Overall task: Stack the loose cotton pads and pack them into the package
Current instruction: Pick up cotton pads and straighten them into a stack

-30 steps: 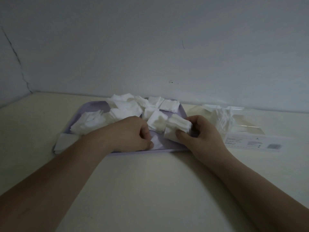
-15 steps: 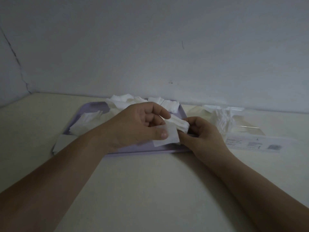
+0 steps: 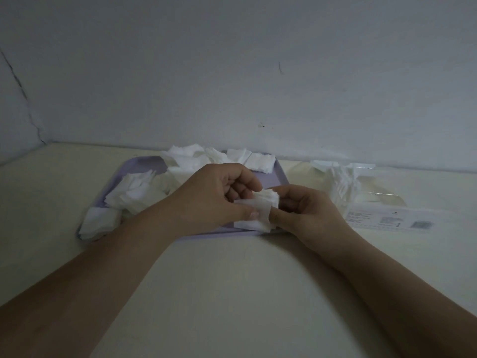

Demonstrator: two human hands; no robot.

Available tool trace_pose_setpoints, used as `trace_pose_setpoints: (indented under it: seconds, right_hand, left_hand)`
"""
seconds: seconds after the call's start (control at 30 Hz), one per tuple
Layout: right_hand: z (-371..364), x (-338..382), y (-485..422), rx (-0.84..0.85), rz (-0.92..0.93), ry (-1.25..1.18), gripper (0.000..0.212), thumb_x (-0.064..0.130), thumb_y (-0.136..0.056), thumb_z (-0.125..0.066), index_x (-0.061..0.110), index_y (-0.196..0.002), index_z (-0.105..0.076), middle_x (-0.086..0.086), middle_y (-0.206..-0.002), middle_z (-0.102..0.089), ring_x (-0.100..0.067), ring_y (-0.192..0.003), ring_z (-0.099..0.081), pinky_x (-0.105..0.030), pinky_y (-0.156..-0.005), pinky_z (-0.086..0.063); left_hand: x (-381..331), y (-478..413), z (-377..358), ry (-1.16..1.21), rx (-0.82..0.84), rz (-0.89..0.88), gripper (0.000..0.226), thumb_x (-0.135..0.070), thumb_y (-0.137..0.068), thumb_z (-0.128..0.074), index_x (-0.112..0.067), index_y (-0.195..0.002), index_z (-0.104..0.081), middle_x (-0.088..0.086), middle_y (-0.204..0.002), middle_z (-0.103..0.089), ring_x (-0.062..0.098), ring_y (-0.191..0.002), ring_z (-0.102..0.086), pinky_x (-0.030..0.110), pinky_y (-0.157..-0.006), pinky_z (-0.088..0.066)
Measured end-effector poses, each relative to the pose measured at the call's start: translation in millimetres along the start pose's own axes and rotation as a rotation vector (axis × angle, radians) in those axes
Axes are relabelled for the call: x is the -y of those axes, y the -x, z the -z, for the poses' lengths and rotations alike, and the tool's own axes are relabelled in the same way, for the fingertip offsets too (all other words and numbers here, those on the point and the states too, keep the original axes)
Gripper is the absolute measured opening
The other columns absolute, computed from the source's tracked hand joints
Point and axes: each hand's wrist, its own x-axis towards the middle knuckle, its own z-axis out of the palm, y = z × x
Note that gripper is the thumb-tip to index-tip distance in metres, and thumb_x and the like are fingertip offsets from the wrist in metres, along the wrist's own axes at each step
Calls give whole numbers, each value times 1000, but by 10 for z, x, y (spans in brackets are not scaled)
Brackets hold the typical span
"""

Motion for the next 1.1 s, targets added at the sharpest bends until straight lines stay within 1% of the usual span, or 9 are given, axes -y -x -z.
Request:
trace_pose_setpoints:
  seconds: [0.13, 0.27, 0.37, 0.53, 0.6, 0.77, 0.87, 1.0, 1.1]
  right_hand:
    - [16, -3, 3, 45, 9, -41, 21, 12, -92, -75, 11, -113, -77, -12, -105, -81, -33, -107, -75, -44, -99, -57]
    - [32, 4, -6, 74, 10, -84, 24, 11, -88, -79, 8, -112, -75, -17, -106, -79, -26, -99, -74, -41, -93, -54]
    - [57, 63, 5, 125, 3, -157, 38, 18, -76, -83, 10, -112, -74, -18, -111, -77, -26, -101, -72, -40, -94, -54]
    - [-6, 45, -3, 10, 72, 52, 48, 26, -66, -95, 19, -107, -71, -6, -104, -79, -31, -103, -74, -56, -100, -55]
    - [8, 17, -29, -18, 95, -7, 38, 13, -77, -90, 10, -109, -70, -12, -104, -79, -36, -104, -73, -57, -101, -55]
    - [61, -1, -40, -13, 105, -165, 20, -7, -91, -69, 3, -108, -70, -11, -103, -79, -19, -95, -75, -27, -85, -56]
    - [61, 64, -36, -12, 105, -201, 25, -9, -92, -66, 5, -111, -71, -12, -106, -79, -20, -98, -74, -30, -87, -57]
    - [102, 270, -19, -90, 99, -173, 24, 2, -91, -73, 9, -115, -73, -12, -109, -79, -31, -106, -75, -43, -95, -58]
    - [296, 463, -8, -195, 27, -136, 16, 12, -90, -76, 6, -105, -77, -17, -100, -79, -37, -100, -74, -45, -84, -62]
  left_hand:
    - [23, -10, -13, -14, -55, -12, 33, -6, -72, -91, -21, -98, -75, 17, -89, -69, 14, -74, -59, 36, -76, -58]
    - [40, -21, -57, -68, -114, 0, 37, -11, -69, -93, -22, -98, -73, -4, -79, -60, 6, -64, -51, 20, -61, -48]
    - [69, -39, -74, -128, -209, 5, 47, -20, -64, -96, -30, -103, -71, -9, -90, -64, 9, -64, -54, 20, -64, -50]
    - [118, -53, -99, -156, -278, 4, 61, -33, -62, -96, -42, -112, -64, -16, -105, -65, 9, -79, -64, 16, -68, -51]
    - [120, -60, -122, -162, -274, 18, 59, -35, -63, -96, -37, -113, -66, -14, -99, -66, 11, -73, -63, 20, -67, -53]
    - [122, -48, -63, 102, -136, 116, 49, -41, -69, -91, -27, -113, -73, 2, -78, -53, 20, -69, -44, 37, -61, -37]
    - [71, -46, -72, 206, -54, 90, 29, -29, -81, -84, -18, -106, -76, 10, -77, -51, 24, -65, -34, 33, -54, -25]
    - [-89, -101, -158, 294, -147, 51, 38, -33, -78, -78, -2, -99, -71, 10, -70, -55, 15, -58, -42, 25, -50, -31]
    - [-287, -270, -305, 297, -169, 53, 28, -31, -91, -73, -4, -99, -70, 12, -70, -51, 21, -62, -42, 28, -52, -31]
